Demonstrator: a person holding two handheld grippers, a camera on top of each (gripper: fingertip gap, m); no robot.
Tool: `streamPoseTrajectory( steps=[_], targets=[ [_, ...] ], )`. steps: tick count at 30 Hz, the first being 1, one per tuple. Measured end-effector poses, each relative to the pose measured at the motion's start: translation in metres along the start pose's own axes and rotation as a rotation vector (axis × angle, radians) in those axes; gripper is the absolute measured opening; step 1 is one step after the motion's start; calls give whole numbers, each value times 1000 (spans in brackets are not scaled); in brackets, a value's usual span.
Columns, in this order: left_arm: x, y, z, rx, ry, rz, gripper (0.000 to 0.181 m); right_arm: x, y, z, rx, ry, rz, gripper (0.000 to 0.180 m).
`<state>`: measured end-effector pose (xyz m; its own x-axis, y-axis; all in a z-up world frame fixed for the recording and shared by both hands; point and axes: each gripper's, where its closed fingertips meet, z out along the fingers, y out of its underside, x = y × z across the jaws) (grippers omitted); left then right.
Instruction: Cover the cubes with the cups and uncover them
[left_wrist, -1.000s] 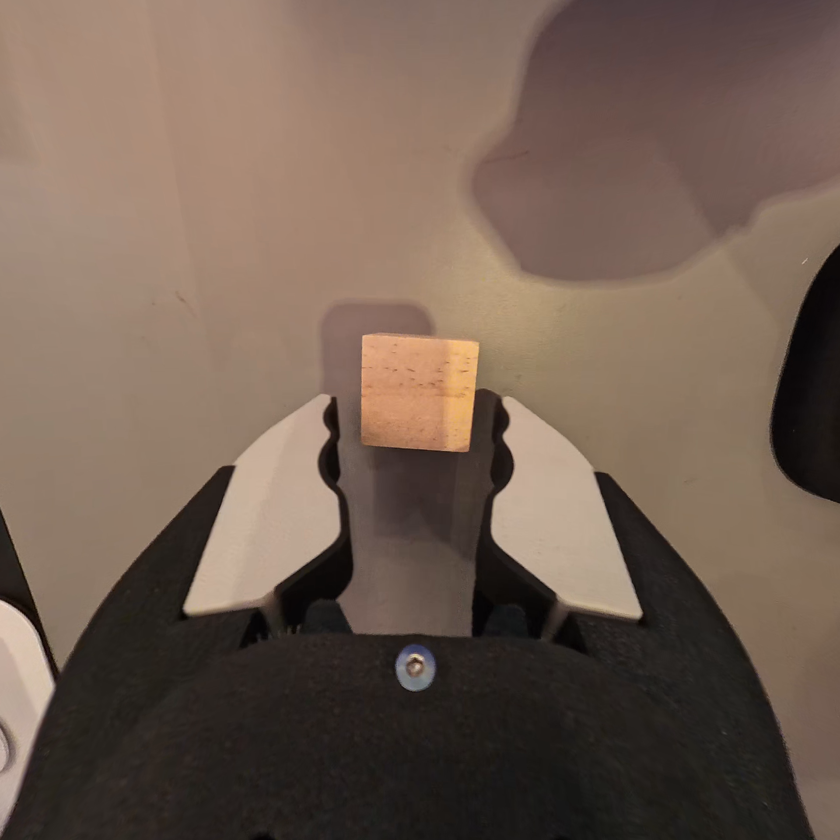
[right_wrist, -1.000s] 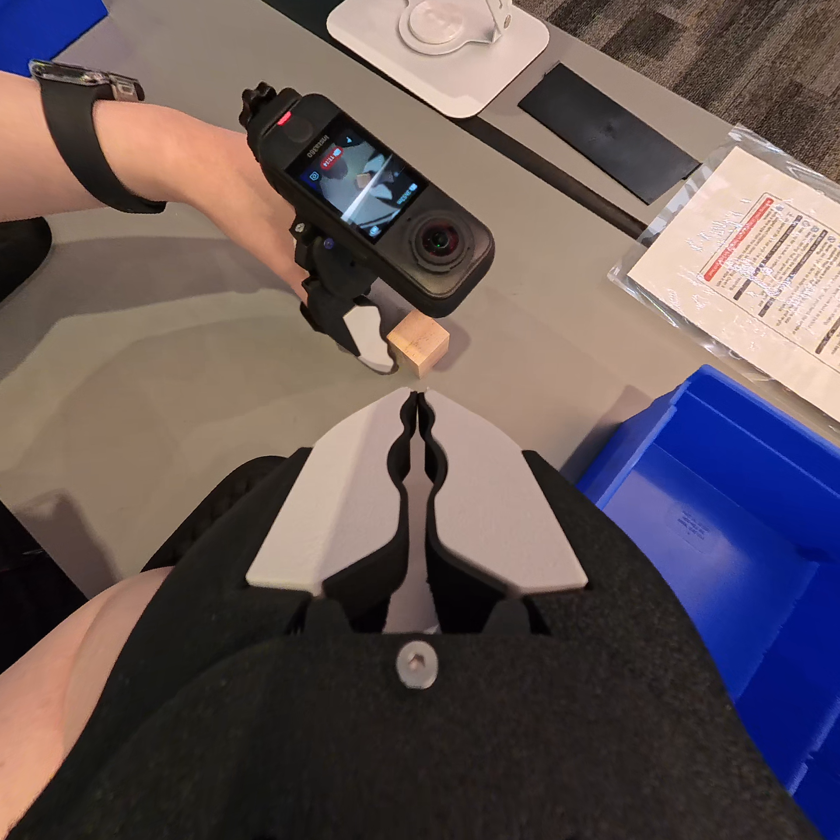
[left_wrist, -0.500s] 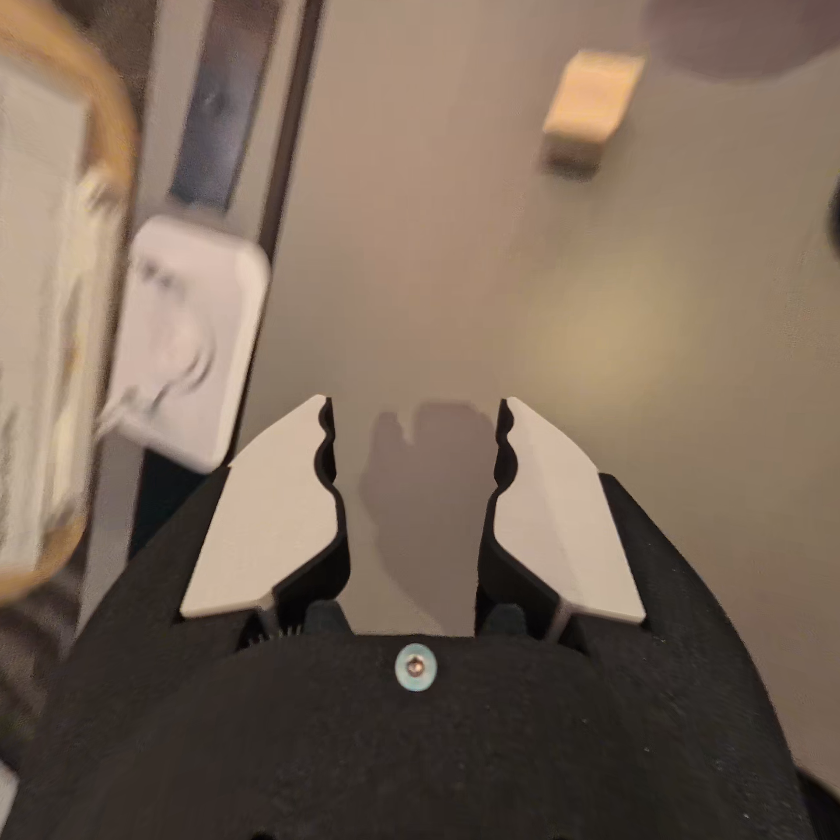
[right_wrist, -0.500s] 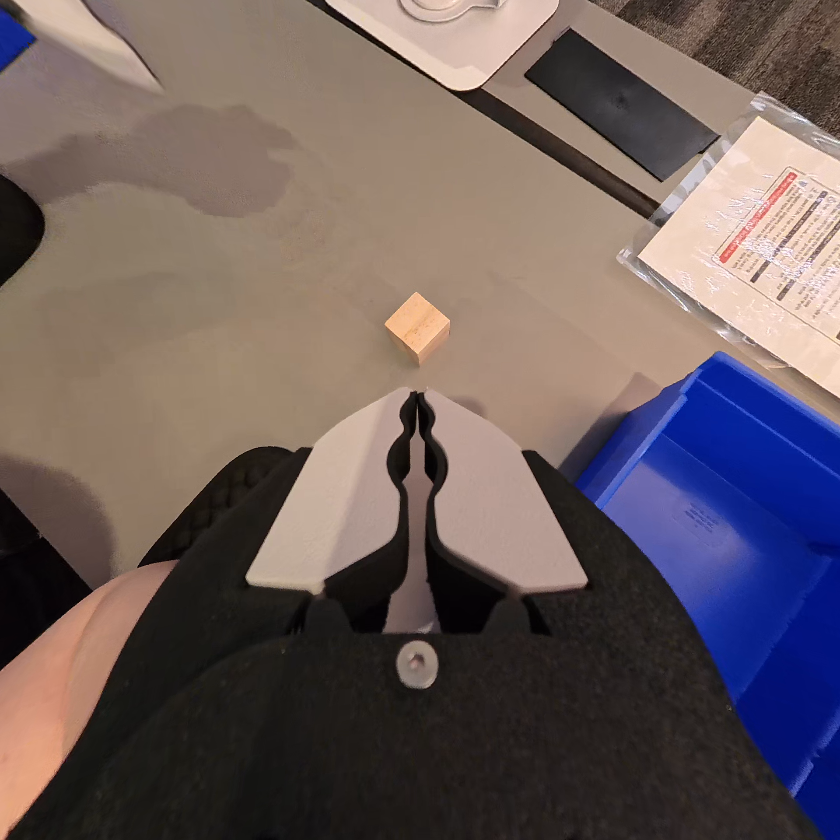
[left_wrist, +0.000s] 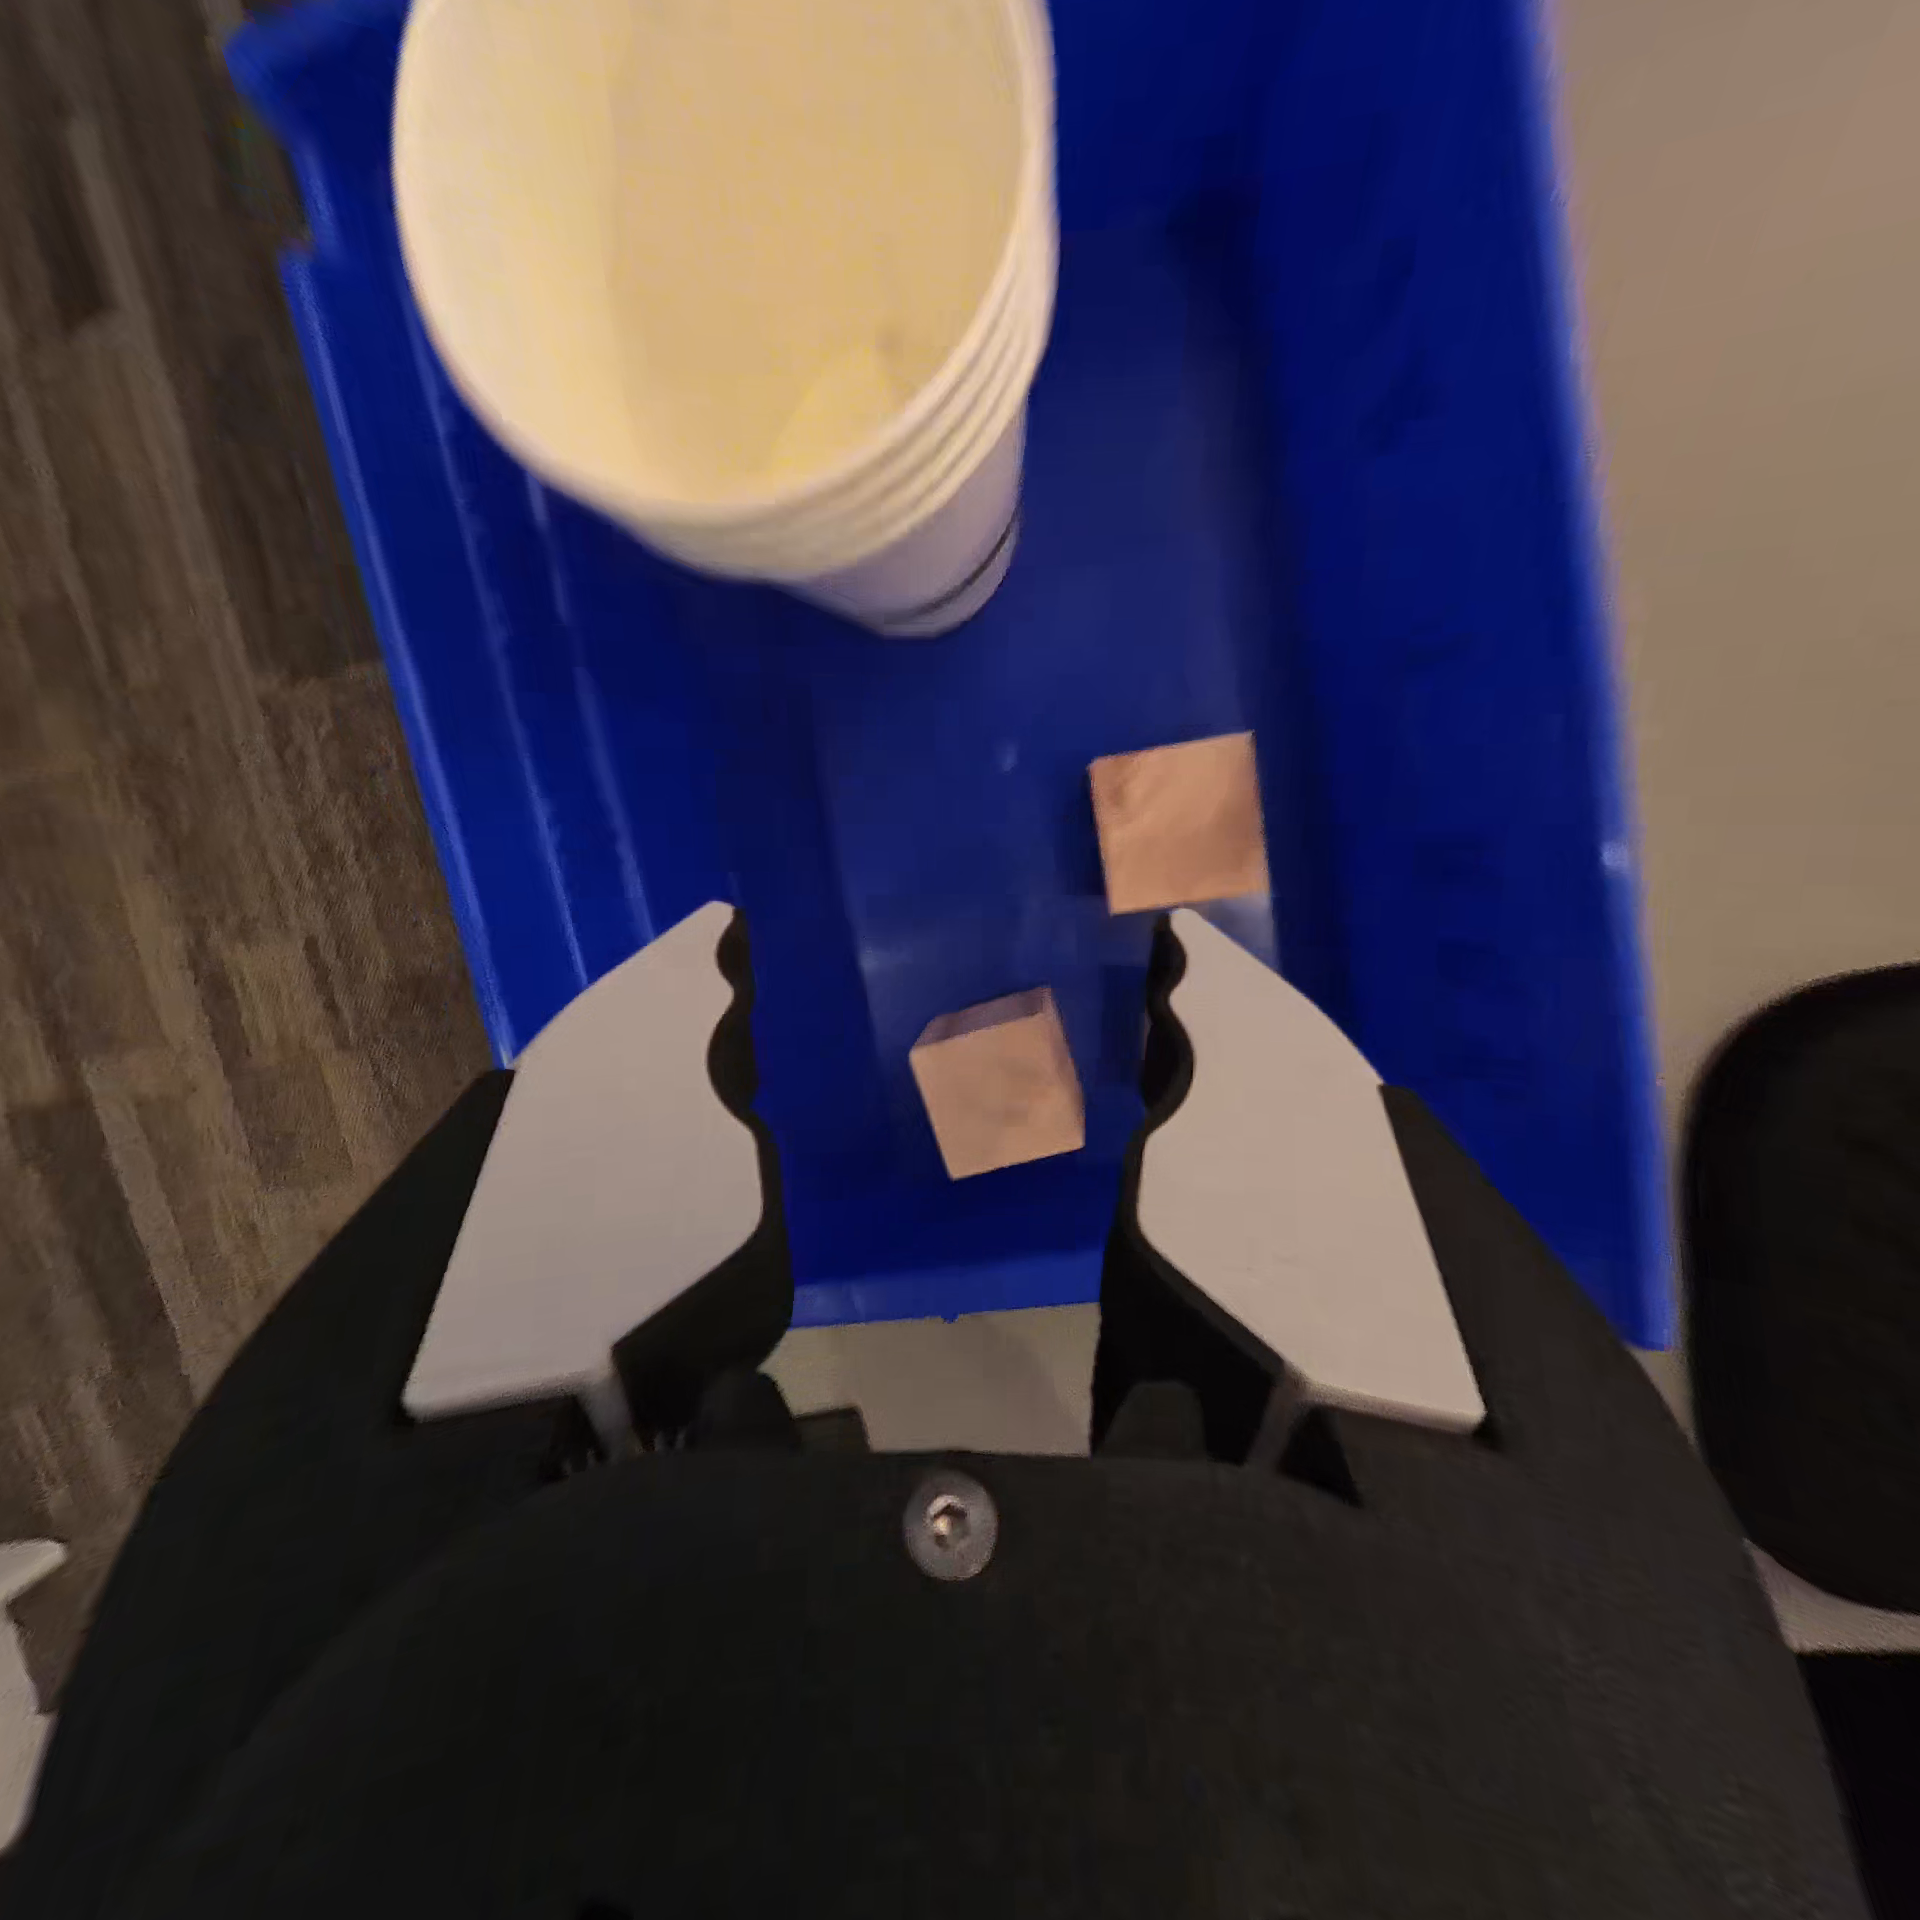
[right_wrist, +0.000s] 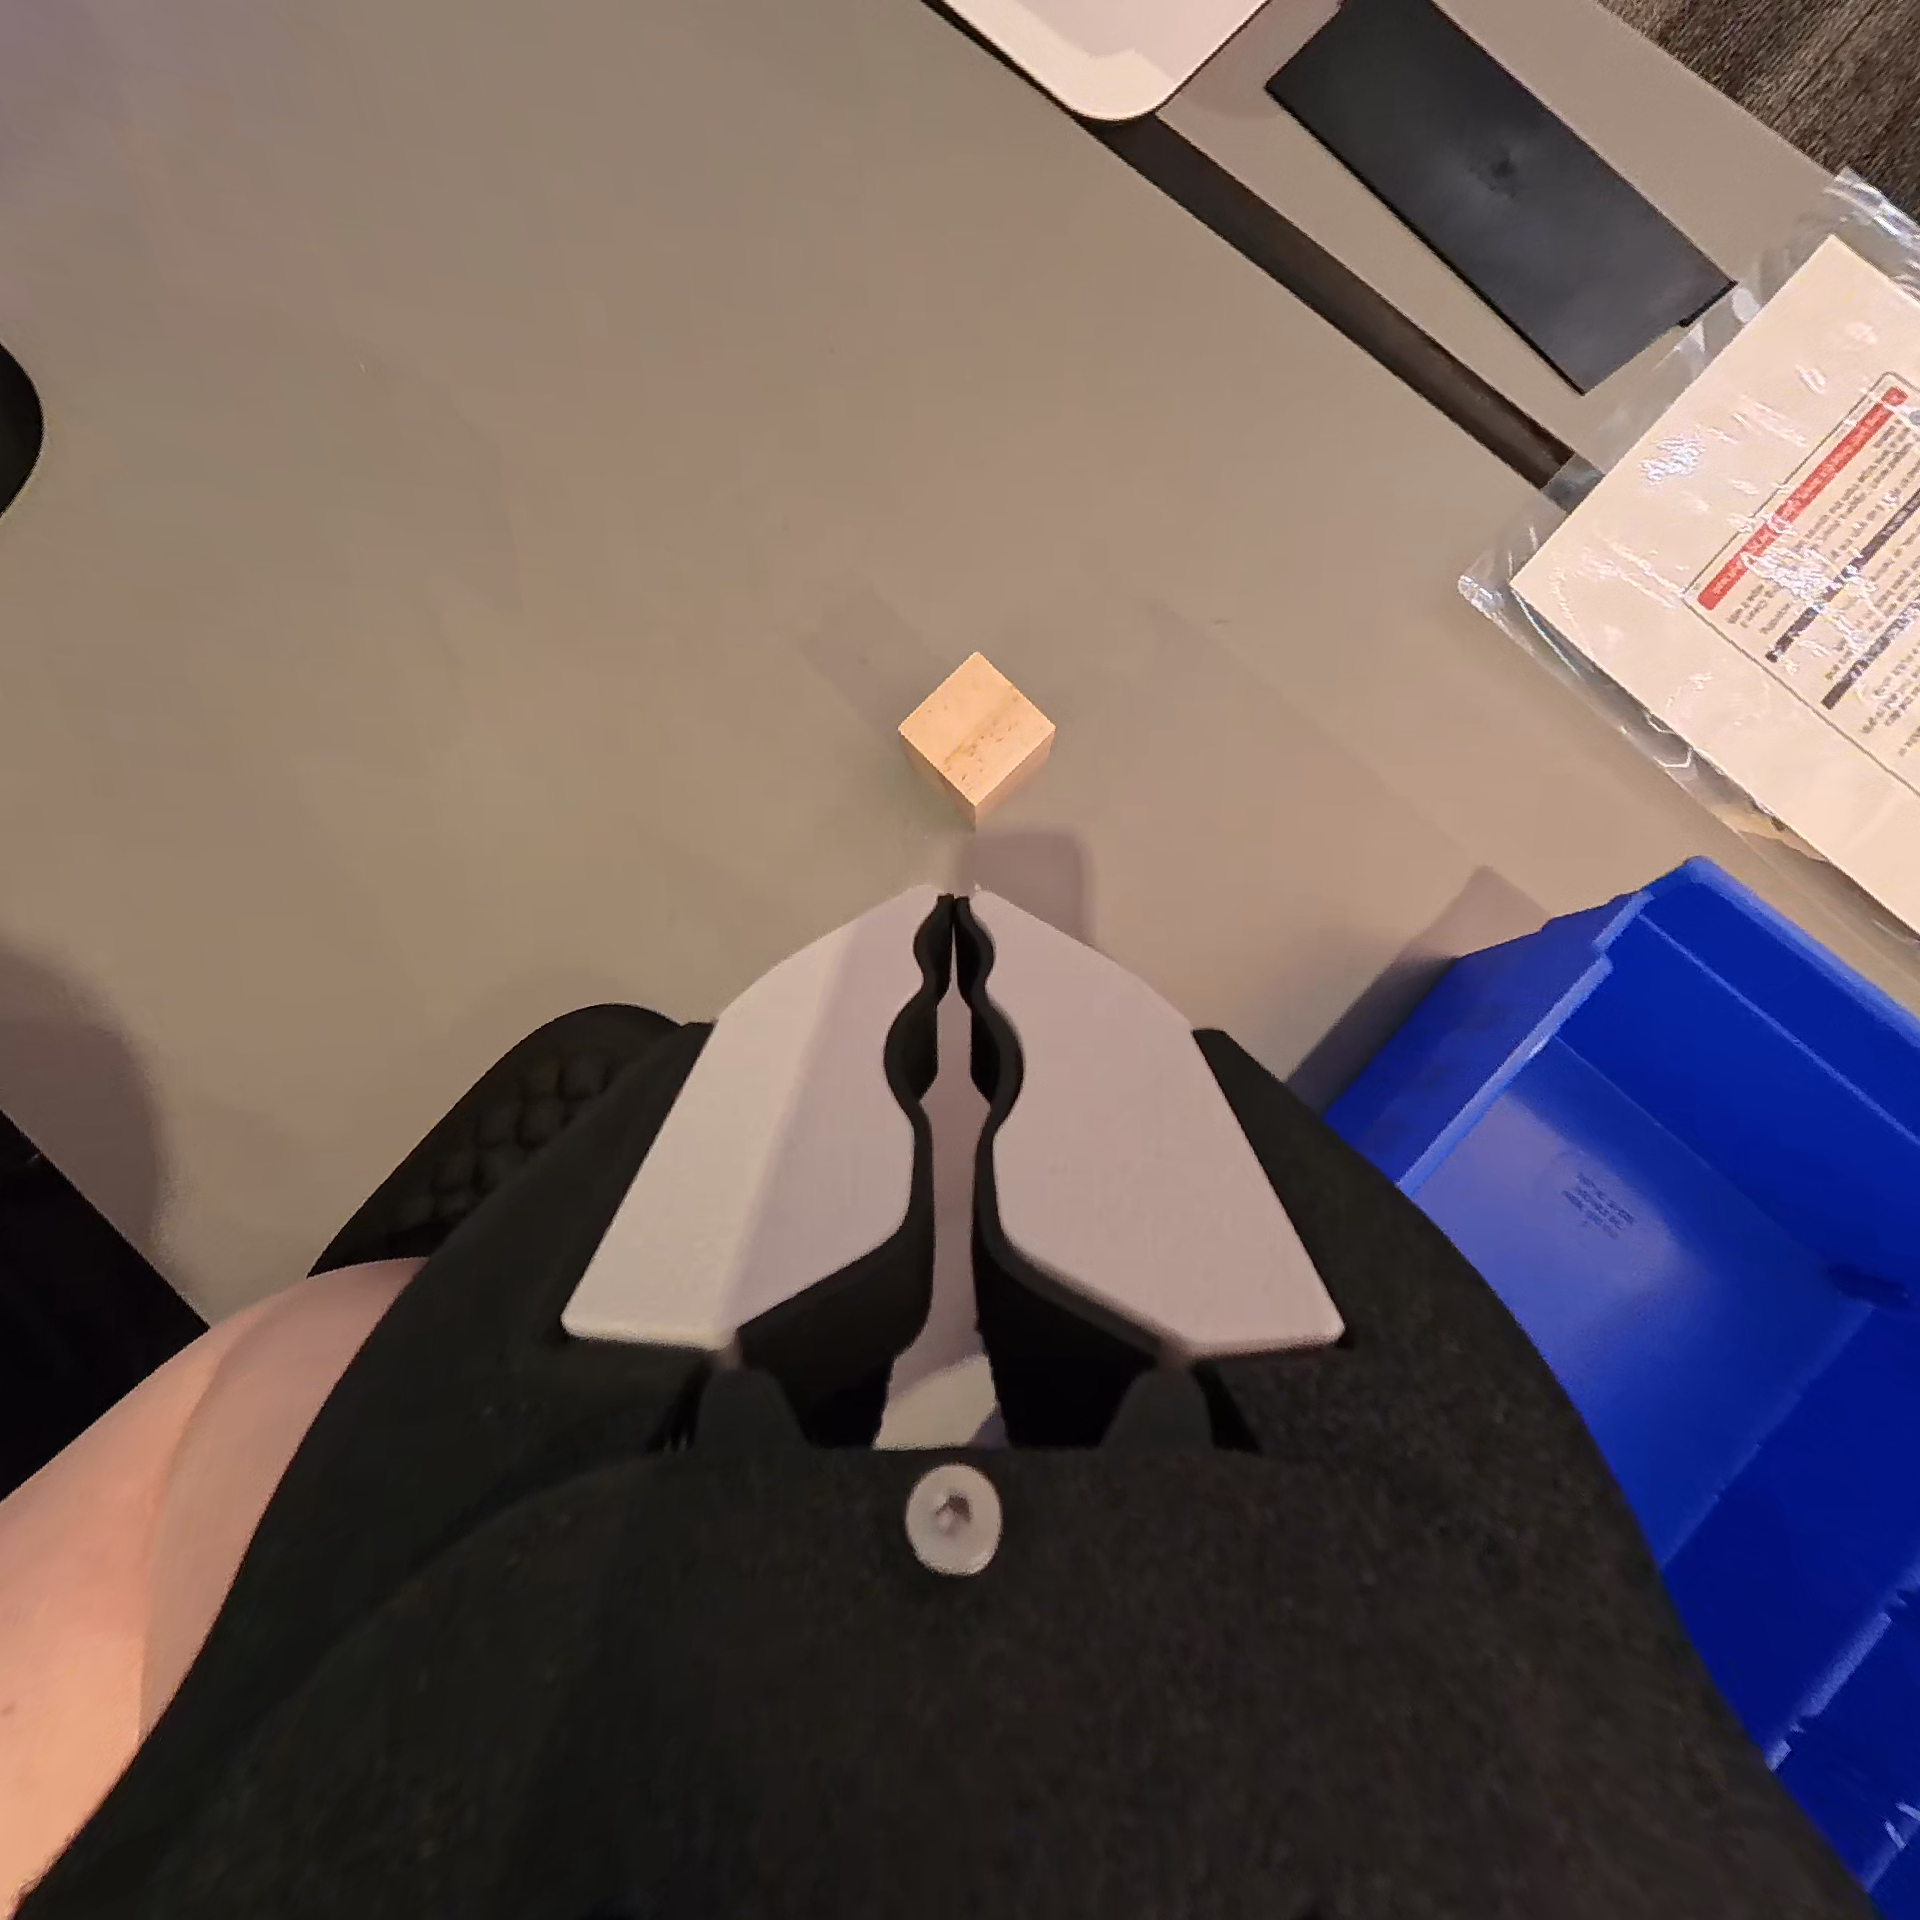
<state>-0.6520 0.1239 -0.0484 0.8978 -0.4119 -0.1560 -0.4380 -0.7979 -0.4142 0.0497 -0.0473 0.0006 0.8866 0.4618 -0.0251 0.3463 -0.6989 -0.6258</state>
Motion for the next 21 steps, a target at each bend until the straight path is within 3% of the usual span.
streamPoseTrajectory(
  steps=[6, 21],
  targets=[
    [-11, 49, 19, -89, -52, -74, 71, 3, 0, 2, -19, 8, 3, 1],
    [3, 67, 53, -207, -71, -130, 73, 9, 5, 1, -19, 3, 21, 0]
  ],
)
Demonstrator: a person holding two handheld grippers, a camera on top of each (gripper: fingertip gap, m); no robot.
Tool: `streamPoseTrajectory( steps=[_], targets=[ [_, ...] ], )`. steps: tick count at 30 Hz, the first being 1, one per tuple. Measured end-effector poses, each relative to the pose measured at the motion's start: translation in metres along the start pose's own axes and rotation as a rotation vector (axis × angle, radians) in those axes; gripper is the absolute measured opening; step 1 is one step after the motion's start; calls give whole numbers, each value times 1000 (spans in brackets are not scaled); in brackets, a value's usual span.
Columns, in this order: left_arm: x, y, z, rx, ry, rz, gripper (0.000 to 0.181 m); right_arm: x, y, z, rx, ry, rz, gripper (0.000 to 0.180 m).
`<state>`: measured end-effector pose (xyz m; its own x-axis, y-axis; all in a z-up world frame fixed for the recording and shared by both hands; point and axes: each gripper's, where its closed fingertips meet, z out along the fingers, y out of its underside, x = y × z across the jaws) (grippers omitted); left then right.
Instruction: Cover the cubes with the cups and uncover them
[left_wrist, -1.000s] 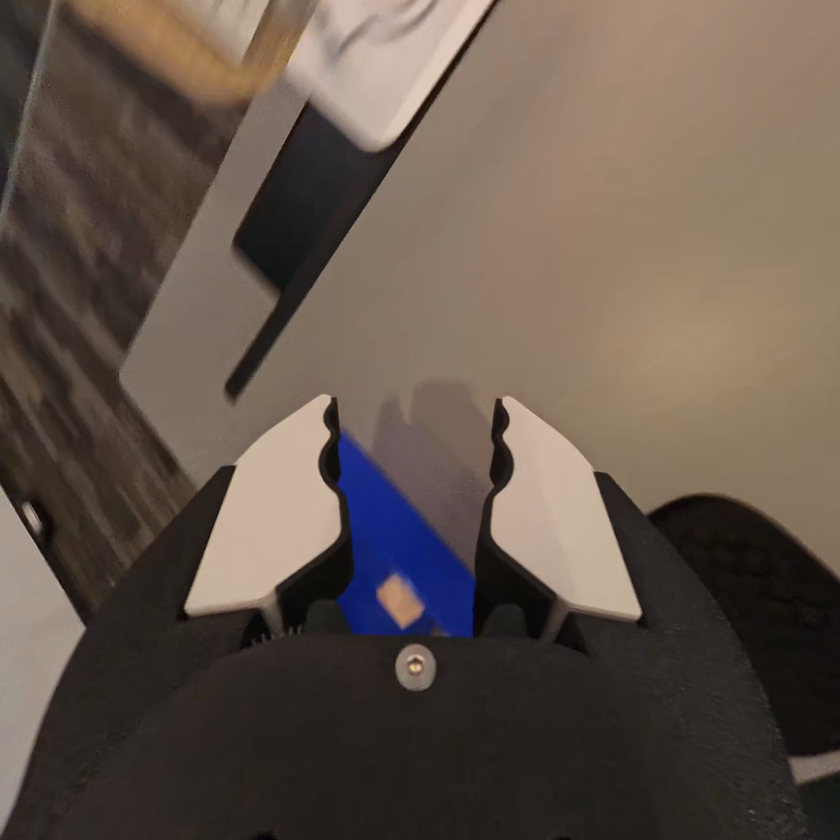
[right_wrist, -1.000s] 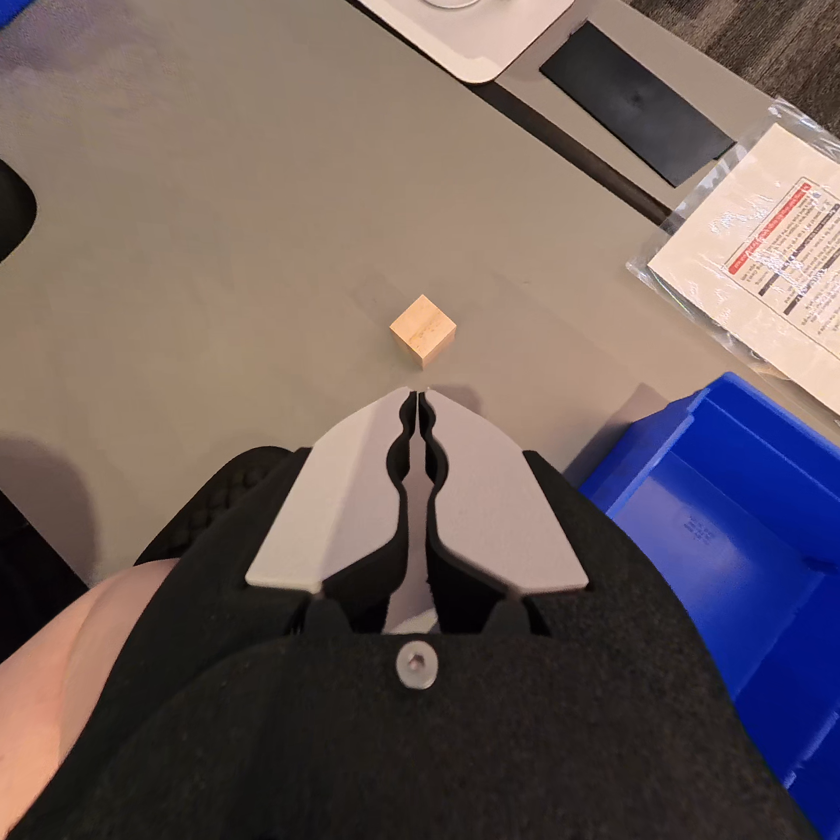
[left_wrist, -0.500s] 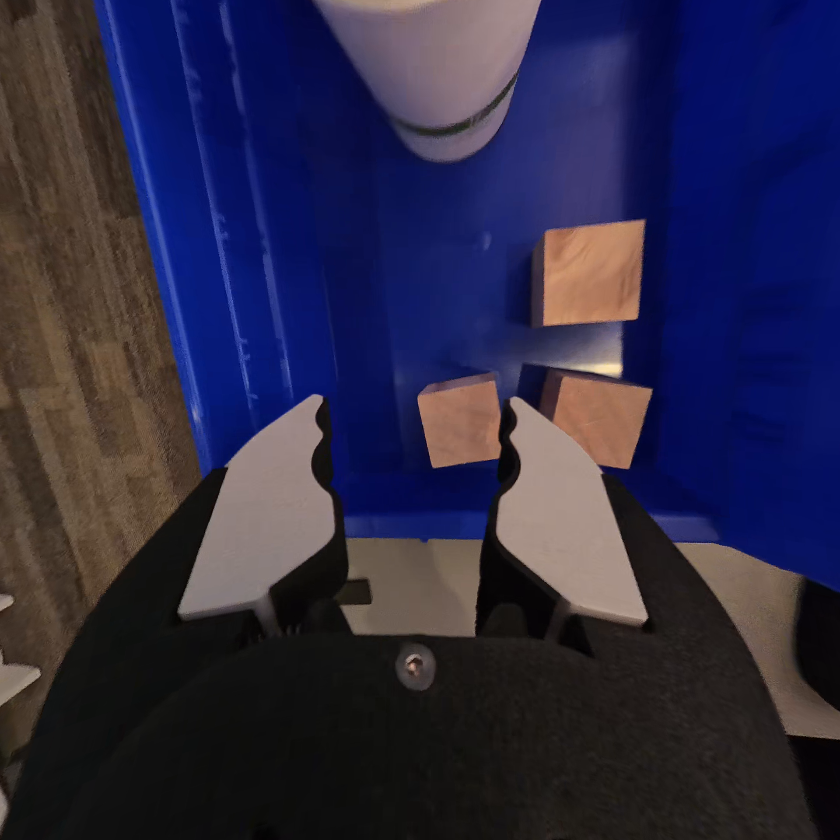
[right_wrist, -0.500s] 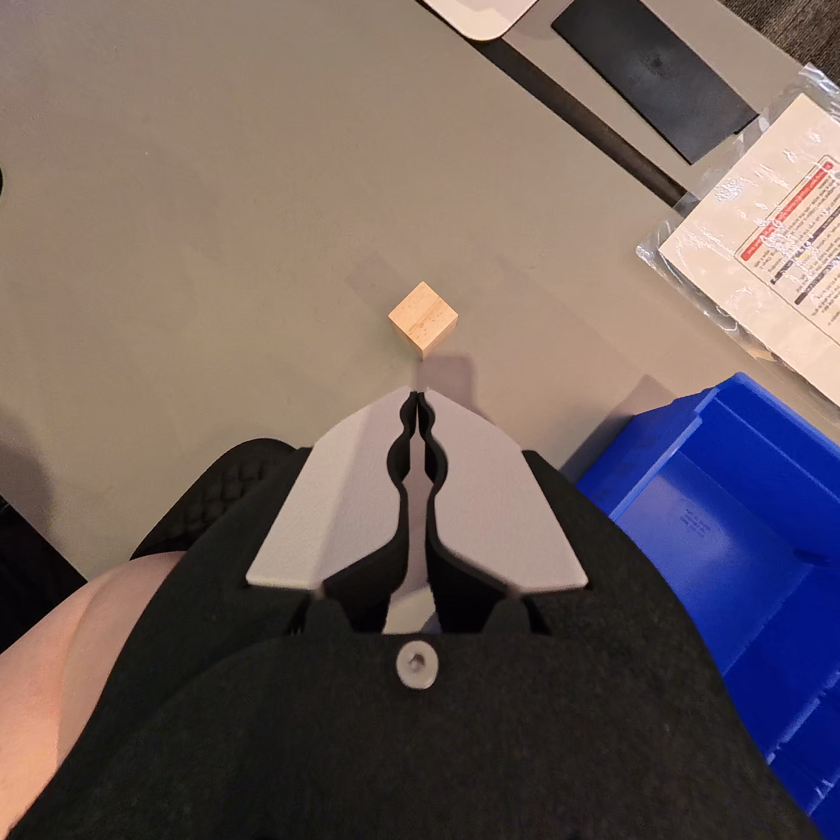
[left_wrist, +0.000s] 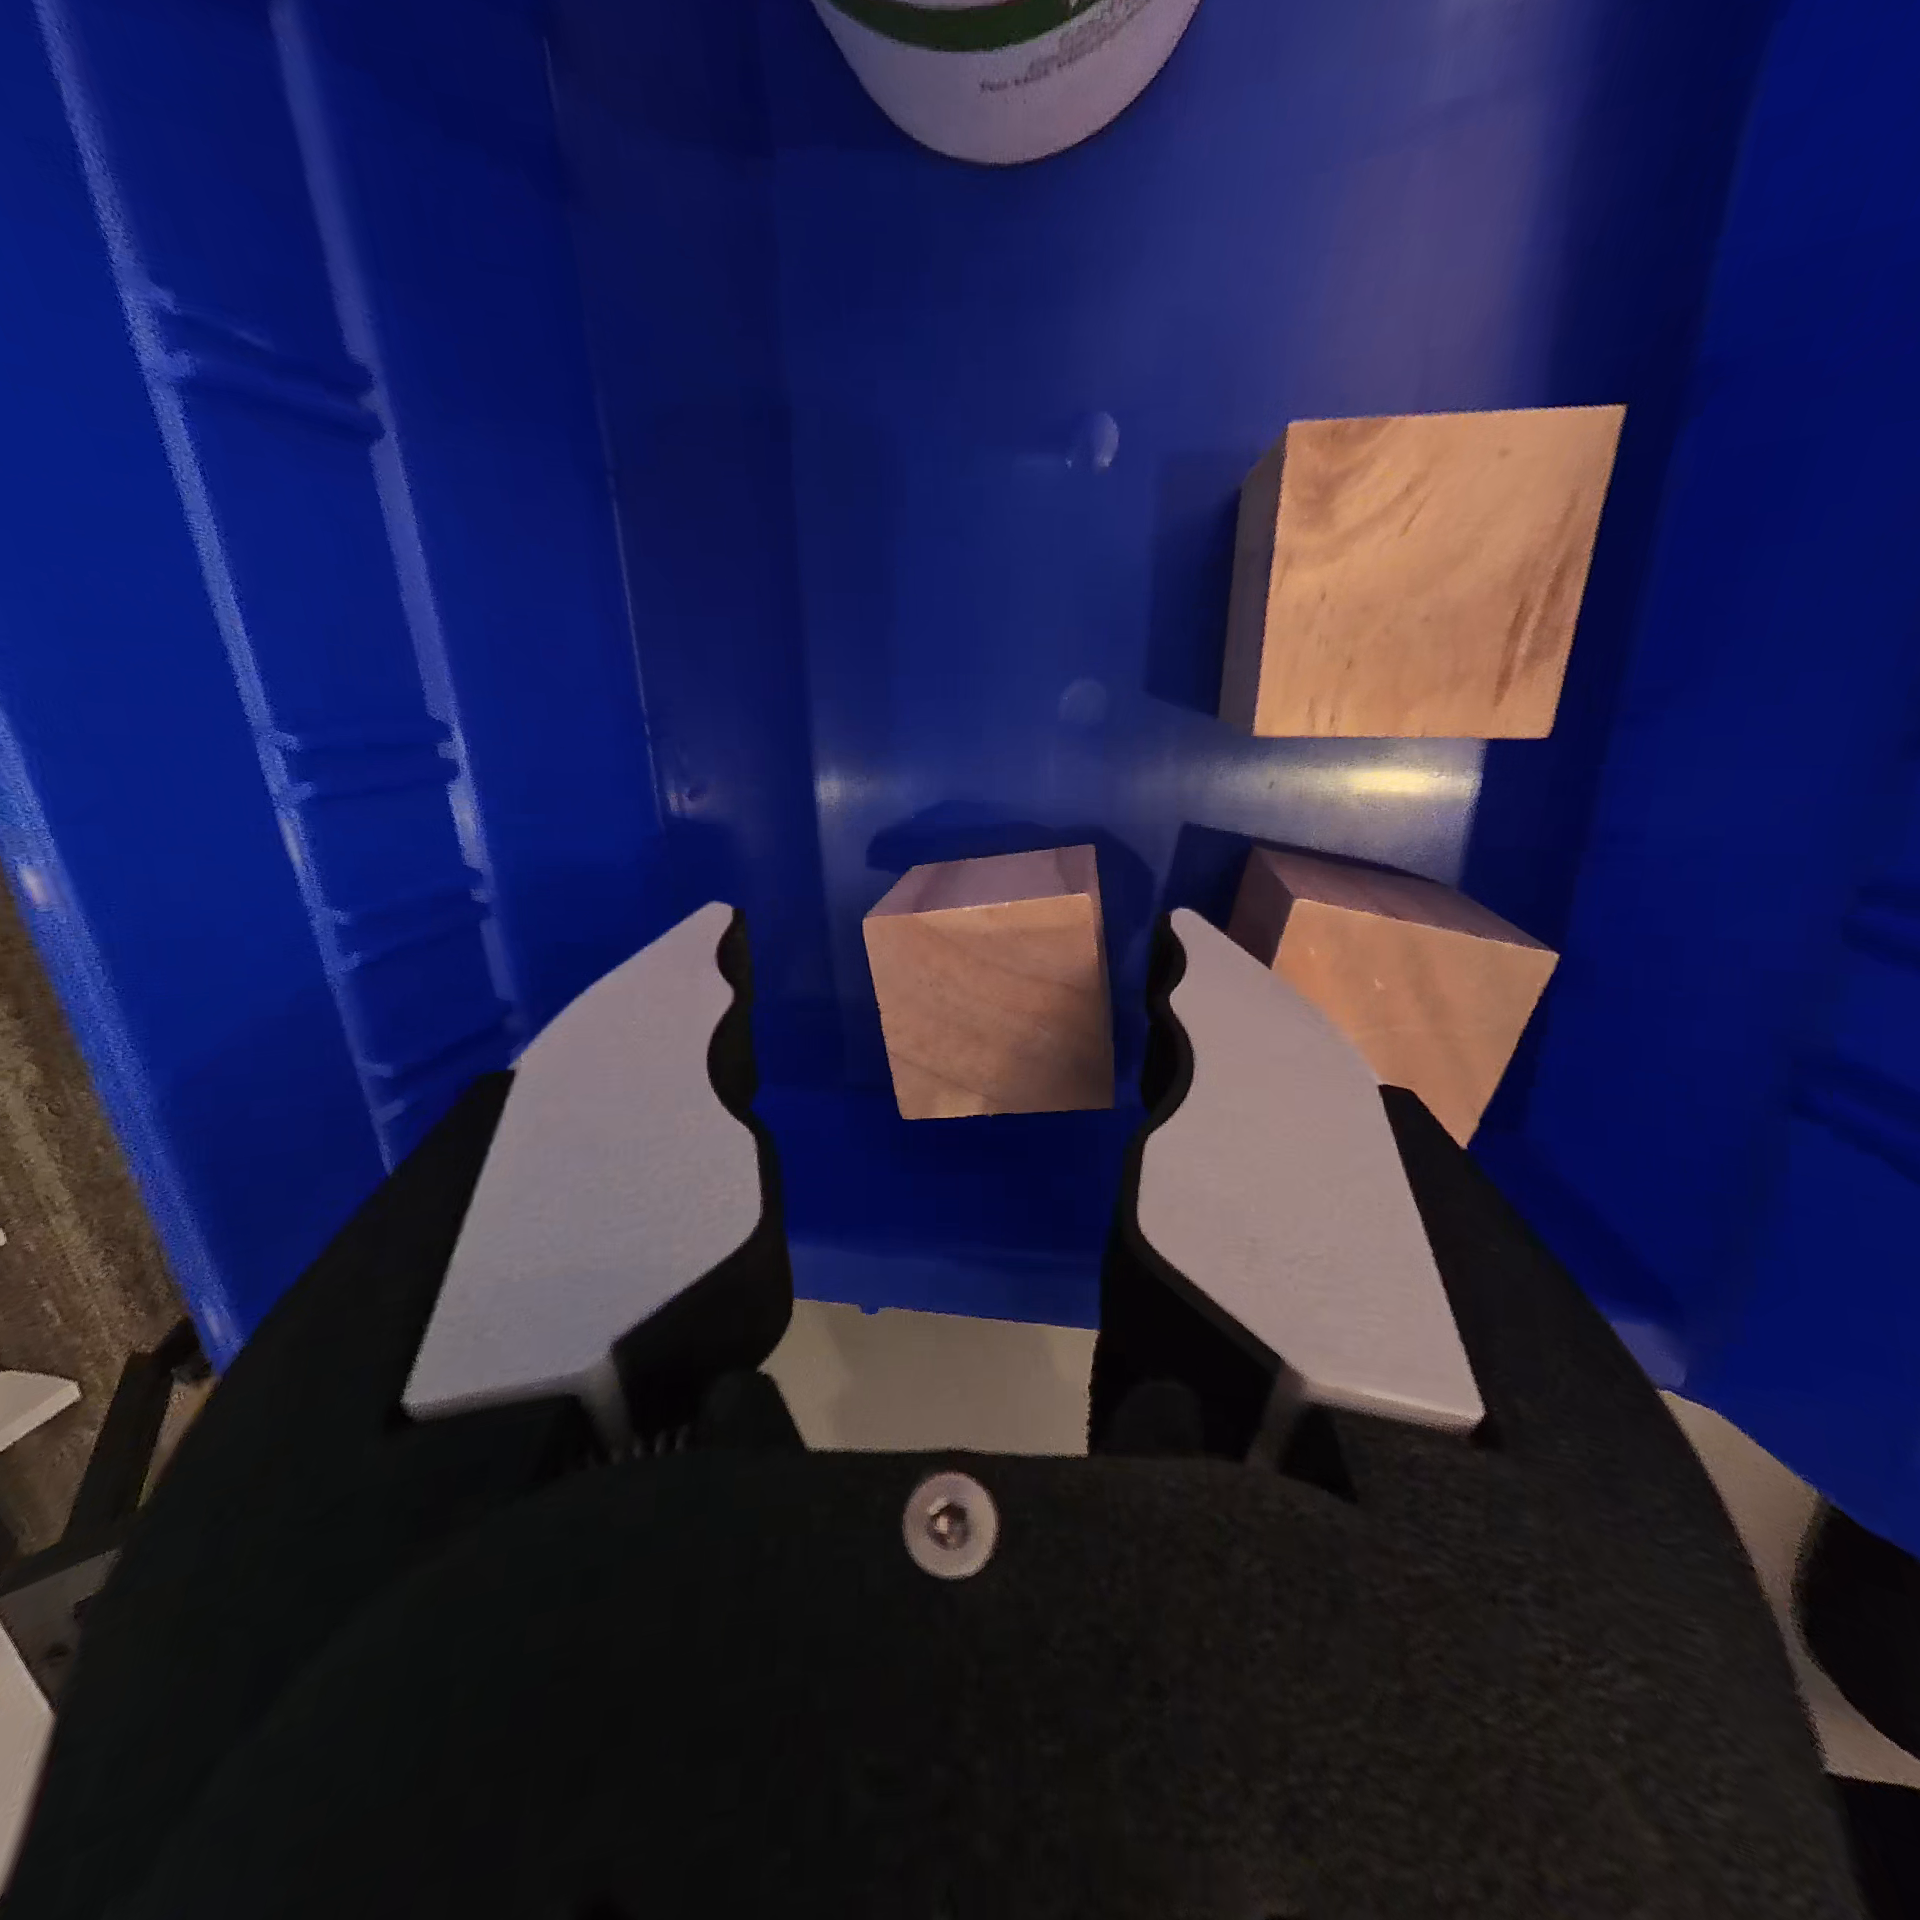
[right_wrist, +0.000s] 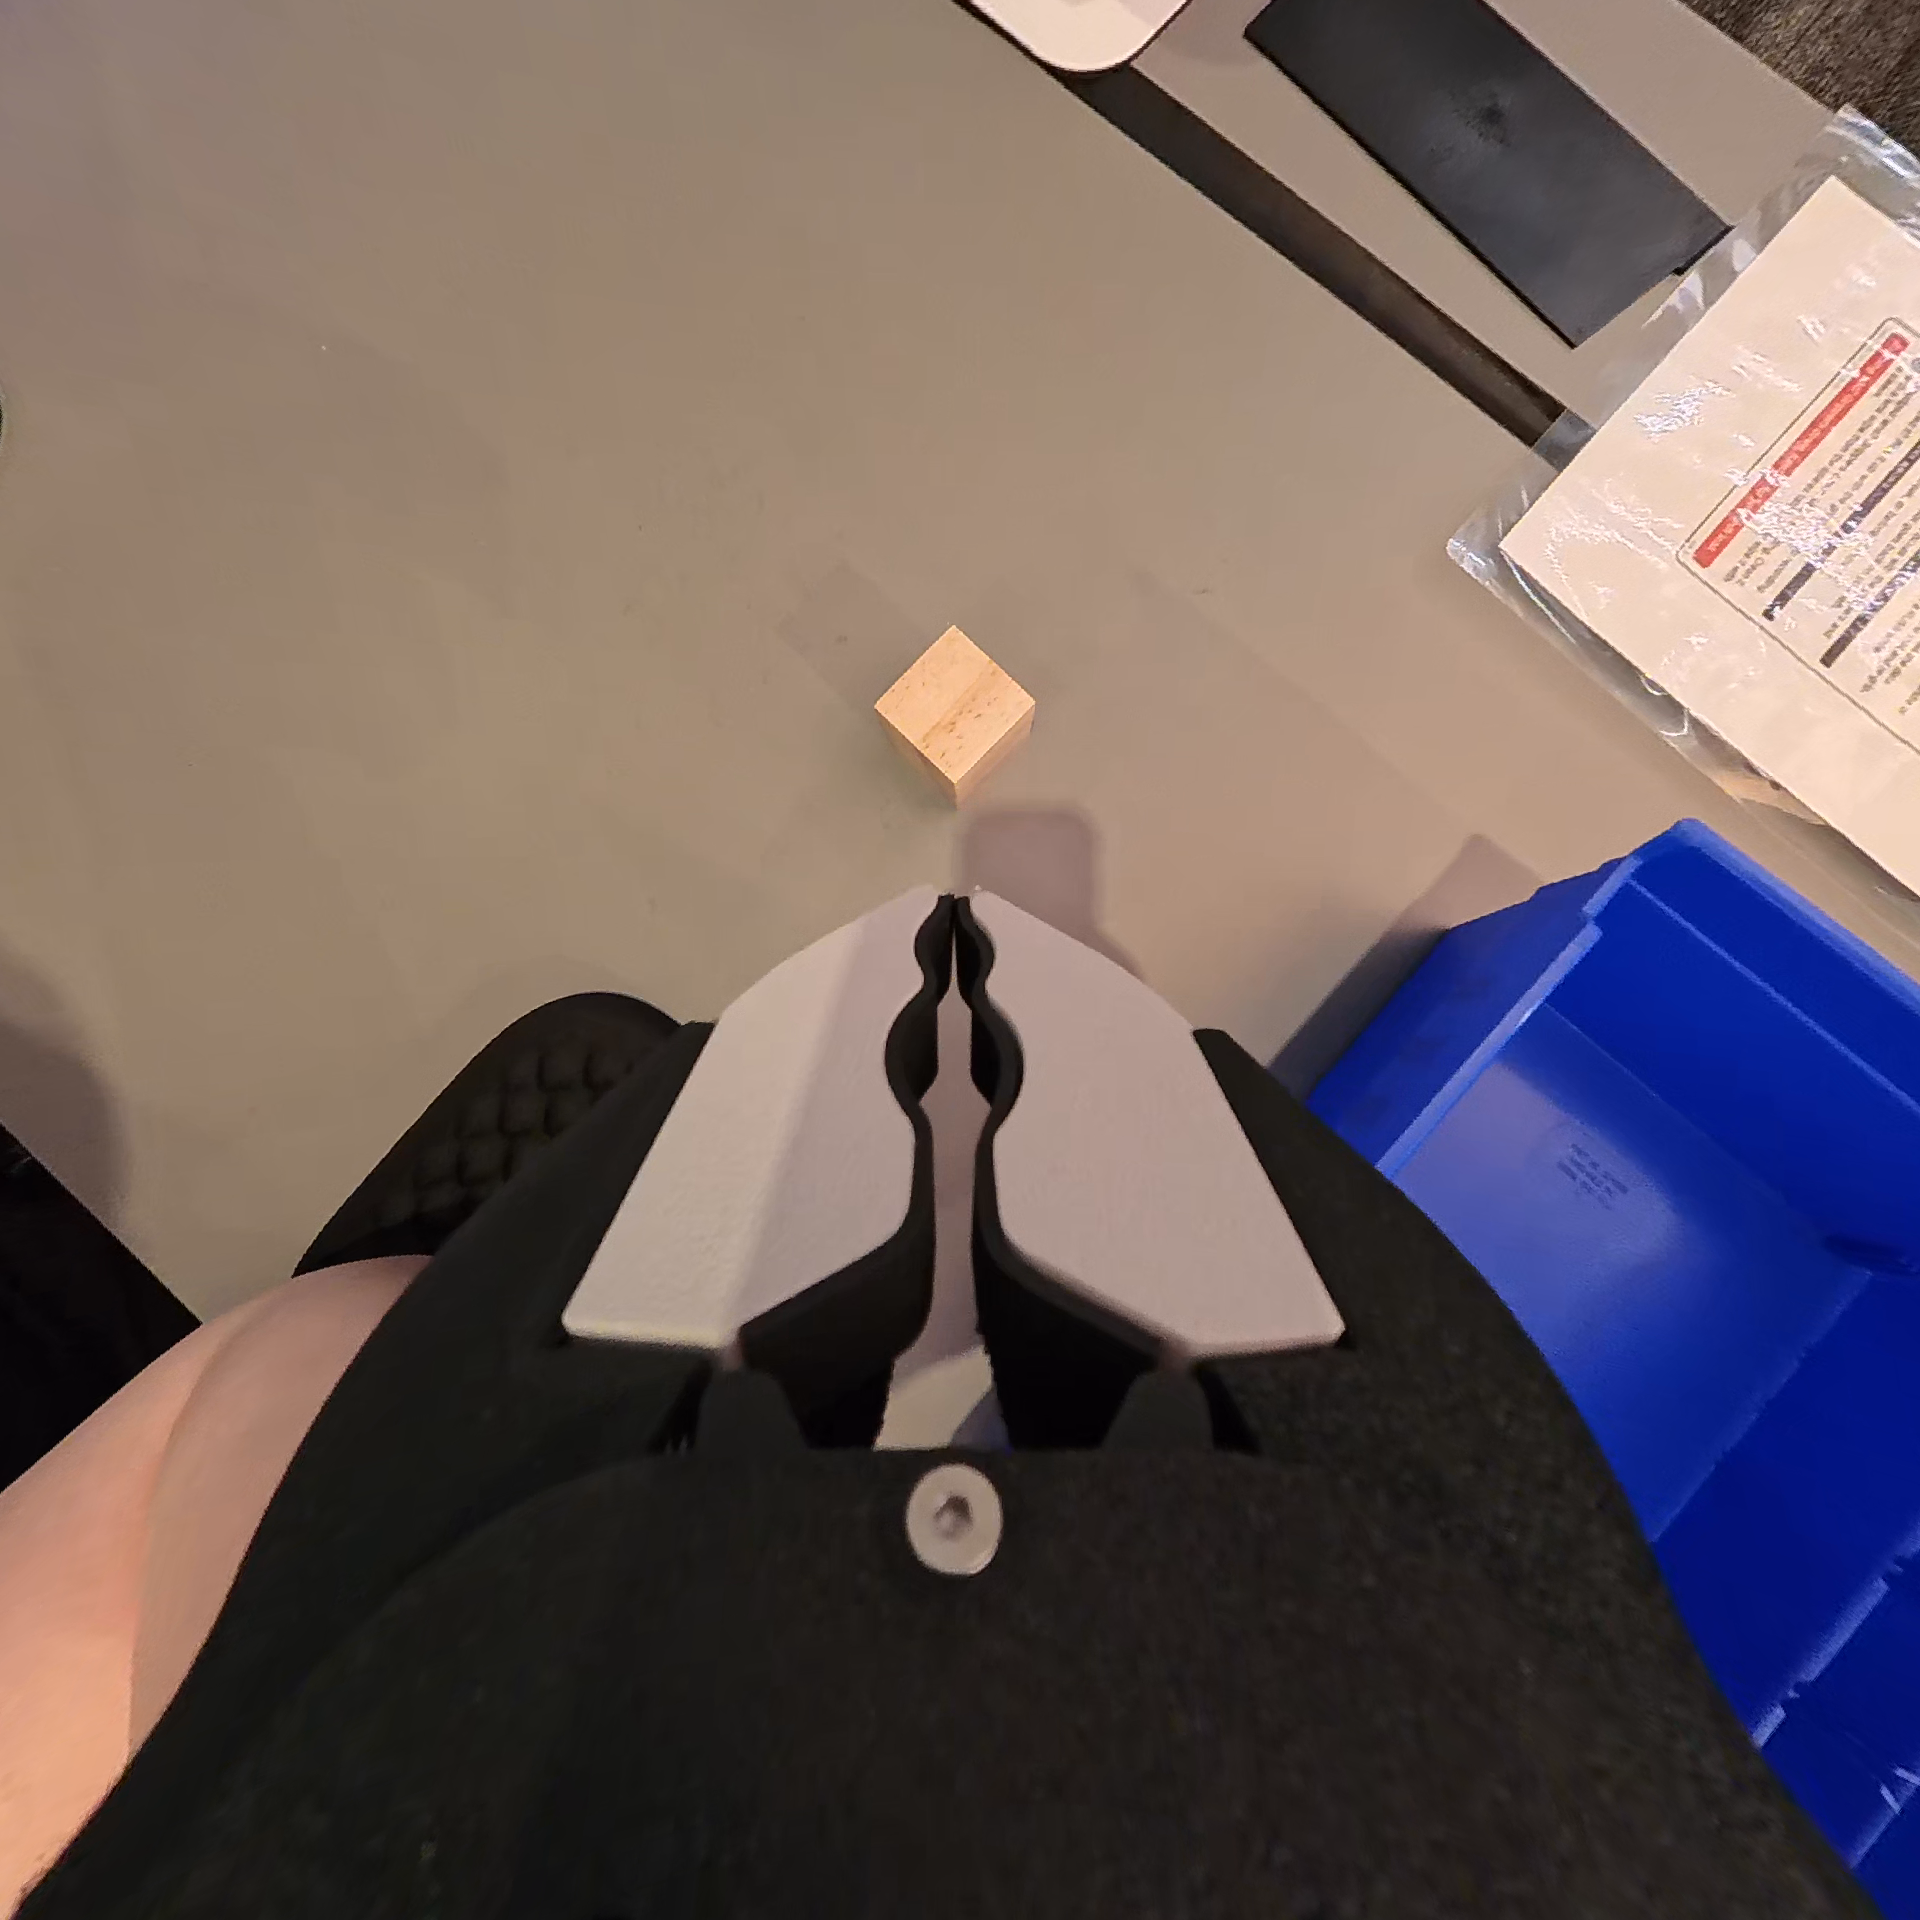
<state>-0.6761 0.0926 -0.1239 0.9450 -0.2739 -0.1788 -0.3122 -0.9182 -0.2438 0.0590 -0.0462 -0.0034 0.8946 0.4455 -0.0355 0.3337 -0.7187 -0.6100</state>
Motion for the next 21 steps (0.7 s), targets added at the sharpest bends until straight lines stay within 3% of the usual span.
streamPoseTrajectory(
  steps=[5, 8, 13, 18, 21],
  targets=[
    [1, 4, 5, -28, 23, -38, 67, 0, 1, 0, 3, -4, 2, 0],
    [5, 5, 6, -37, 60, -55, 46, 0, 1, -1, 7, -6, 3, 0],
    [0, -6, -8, 29, 51, -46, 45, 1, 2, -2, 15, -5, 6, 0],
    [-9, -42, -90, 282, -11, -4, 45, 3, 3, -2, 11, 0, 16, 0],
    [26, -71, -154, 453, -19, 158, 45, 4, 2, -1, -3, 12, 16, 0]
  ],
)
